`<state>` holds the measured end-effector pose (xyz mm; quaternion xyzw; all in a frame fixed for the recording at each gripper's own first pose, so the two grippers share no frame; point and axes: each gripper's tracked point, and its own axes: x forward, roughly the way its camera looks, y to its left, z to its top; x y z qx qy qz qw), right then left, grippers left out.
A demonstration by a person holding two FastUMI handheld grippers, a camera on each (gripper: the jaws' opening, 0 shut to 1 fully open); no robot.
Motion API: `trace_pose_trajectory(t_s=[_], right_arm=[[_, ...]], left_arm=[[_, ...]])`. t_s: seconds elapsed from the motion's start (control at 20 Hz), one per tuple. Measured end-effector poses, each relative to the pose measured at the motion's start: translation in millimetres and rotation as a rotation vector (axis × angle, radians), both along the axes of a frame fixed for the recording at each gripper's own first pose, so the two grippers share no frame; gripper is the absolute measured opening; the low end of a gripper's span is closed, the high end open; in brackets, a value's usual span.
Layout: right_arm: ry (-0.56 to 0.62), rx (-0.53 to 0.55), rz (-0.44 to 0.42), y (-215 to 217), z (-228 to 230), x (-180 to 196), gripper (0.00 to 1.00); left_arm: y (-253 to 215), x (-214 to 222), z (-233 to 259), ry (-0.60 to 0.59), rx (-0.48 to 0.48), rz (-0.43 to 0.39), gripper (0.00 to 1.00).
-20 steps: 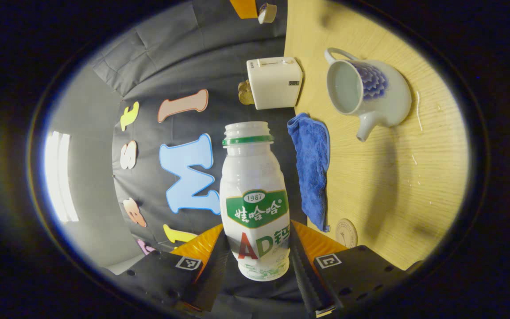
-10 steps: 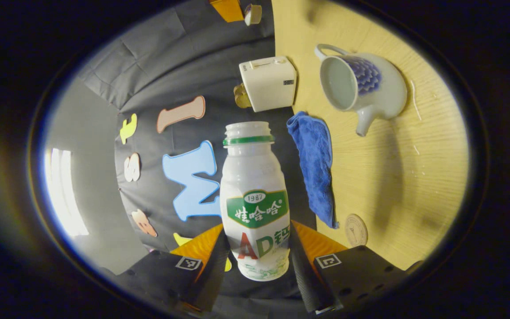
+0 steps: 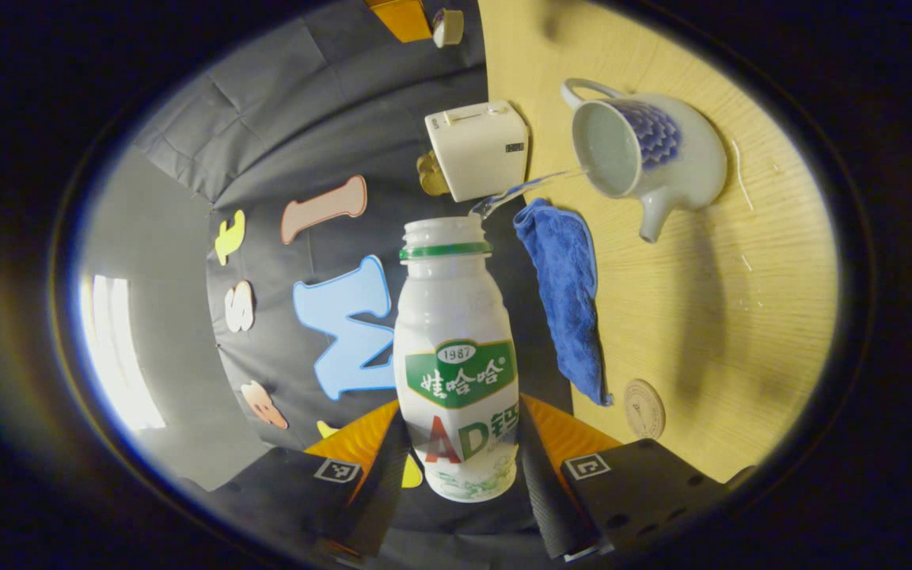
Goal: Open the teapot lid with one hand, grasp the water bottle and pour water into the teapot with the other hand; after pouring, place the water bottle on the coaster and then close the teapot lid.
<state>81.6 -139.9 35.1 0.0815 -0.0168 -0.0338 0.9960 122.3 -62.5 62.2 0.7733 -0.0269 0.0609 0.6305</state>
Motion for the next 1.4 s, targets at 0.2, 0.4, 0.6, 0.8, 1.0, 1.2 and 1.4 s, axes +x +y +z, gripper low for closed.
trace_pose_trajectory(t_s=[0.2,0.4,0.6,0.8,1.0,1.2,1.4], right_arm=[[0.0,0.004,0.0,-0.6,0.1,0.2,0.04],[0.0,0.005,0.0,-0.9,0.4,-1.0,0.04],[0.0,0.007,0.001,-1.4,0.1,-0.6,0.04],[-0.001,0.013,0.002,-2.2,0.4,-0.4,0.04],[-0.001,0.017,0.006,-2.0,1.4,-0.8,0.04],[-0.001,0.019,0.009,-1.8,0.9,-0.2,0.04],[-0.002,0.02,0.01,-2.3,1.1,-0.3,0.04]], left_arm=[[-0.9,-0.5,-0.1,0.0,0.016,-0.001,0.84],[-0.2,-0.6,1.8,-0.003,0.038,0.0,0.84],[-2.4,-1.1,4.0,-0.01,0.064,-0.004,0.78],[-4.8,-1.3,5.7,-0.013,0.092,-0.008,0.78],[-5.7,-1.2,7.8,-0.016,0.114,-0.009,0.78],[-8.7,-2.7,10.1,-0.018,0.149,-0.015,0.78],[-10.9,-1.7,11.1,-0.02,0.181,-0.023,0.78]])
